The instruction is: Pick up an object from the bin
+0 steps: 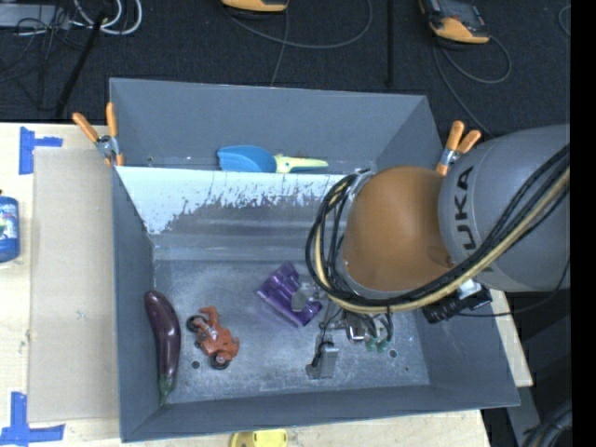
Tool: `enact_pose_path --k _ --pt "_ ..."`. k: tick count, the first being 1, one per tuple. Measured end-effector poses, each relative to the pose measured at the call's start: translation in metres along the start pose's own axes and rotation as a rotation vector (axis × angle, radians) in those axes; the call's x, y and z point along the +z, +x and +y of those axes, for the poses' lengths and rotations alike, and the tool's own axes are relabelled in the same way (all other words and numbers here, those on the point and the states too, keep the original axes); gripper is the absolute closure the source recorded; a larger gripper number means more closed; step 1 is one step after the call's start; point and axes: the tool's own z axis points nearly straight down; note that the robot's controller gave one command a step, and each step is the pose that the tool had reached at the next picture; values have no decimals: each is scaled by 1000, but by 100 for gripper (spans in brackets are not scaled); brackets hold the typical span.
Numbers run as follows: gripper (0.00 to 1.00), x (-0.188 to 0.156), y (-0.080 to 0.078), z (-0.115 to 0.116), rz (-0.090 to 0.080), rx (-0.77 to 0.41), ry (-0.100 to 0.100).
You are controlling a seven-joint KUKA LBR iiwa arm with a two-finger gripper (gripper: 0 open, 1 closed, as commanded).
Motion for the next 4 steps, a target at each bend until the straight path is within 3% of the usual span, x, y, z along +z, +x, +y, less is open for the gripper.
enact_pose_path --k 1,2,3,4 --pt "0 -4 -2 0 -7 2 -1" --pt "0 37 -51 -47 -18 15 -3" --pt "0 62 -69 -76 -7 27 2" --pt "0 83 -70 -35 -10 136 -1"
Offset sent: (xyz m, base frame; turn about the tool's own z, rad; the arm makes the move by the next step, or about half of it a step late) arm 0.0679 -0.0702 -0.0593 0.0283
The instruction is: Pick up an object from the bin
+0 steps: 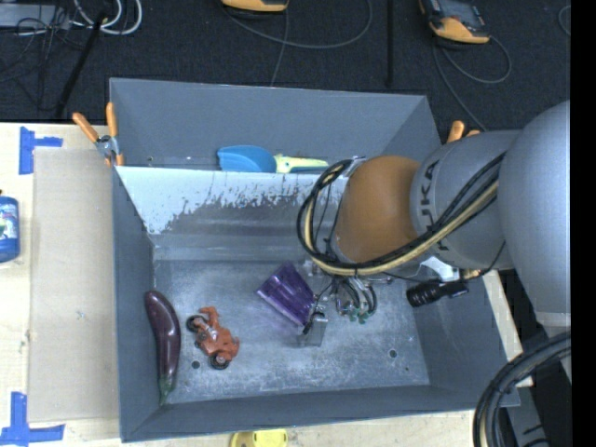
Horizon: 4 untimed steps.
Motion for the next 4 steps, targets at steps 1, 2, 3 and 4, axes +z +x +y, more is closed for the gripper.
enact_pose_path --k 1,2,3,4 --pt "100 8 -26 9 0 -9 0" --pt "100 8 -26 9 0 -7 -1" --pt "100 8 -26 9 0 -7 -1" --pt "100 -116 -26 7 1 -4 0"
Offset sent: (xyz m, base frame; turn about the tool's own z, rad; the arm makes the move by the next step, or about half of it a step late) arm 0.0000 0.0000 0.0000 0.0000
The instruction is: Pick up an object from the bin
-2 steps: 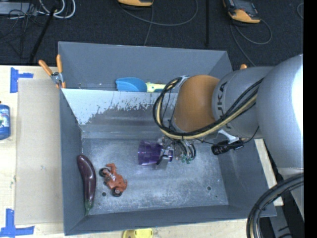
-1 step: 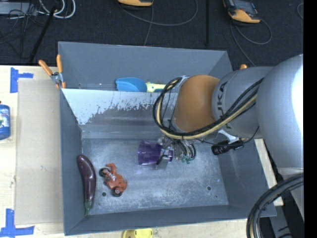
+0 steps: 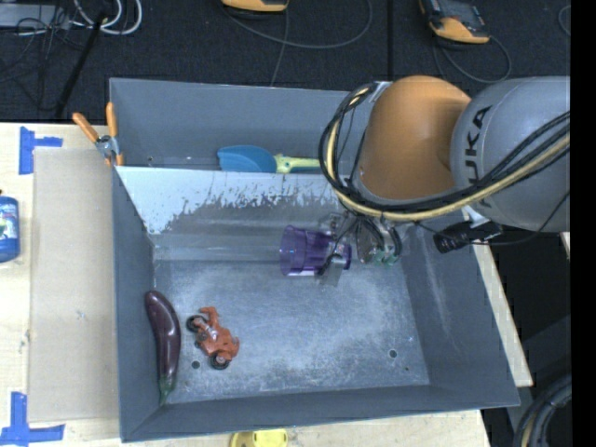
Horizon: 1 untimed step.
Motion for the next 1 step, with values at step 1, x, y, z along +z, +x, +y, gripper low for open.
enact_pose_path --k 1 --pt "100 0 0 0 0 0 0"
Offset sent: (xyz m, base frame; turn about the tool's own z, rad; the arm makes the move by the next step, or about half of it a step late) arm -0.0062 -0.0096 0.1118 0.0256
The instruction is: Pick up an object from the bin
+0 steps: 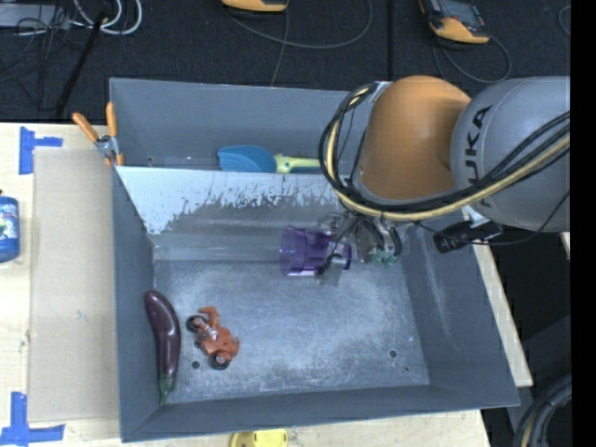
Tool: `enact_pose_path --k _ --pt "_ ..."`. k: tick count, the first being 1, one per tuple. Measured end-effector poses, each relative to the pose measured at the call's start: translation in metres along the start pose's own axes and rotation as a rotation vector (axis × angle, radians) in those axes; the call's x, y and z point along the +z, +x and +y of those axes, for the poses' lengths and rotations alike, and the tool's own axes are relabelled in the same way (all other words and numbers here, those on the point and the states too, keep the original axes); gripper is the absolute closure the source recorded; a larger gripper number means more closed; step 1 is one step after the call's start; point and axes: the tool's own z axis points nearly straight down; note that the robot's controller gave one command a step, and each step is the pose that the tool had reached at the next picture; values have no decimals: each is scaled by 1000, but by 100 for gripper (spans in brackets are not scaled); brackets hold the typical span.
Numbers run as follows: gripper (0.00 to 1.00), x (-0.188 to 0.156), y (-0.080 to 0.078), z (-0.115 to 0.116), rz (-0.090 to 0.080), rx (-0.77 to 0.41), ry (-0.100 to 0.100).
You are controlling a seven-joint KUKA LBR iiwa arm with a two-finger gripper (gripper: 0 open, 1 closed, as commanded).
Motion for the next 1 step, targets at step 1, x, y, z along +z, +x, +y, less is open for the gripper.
enact_pose_path --k 1 --pt "100 -111 5 -9 -2 21 1"
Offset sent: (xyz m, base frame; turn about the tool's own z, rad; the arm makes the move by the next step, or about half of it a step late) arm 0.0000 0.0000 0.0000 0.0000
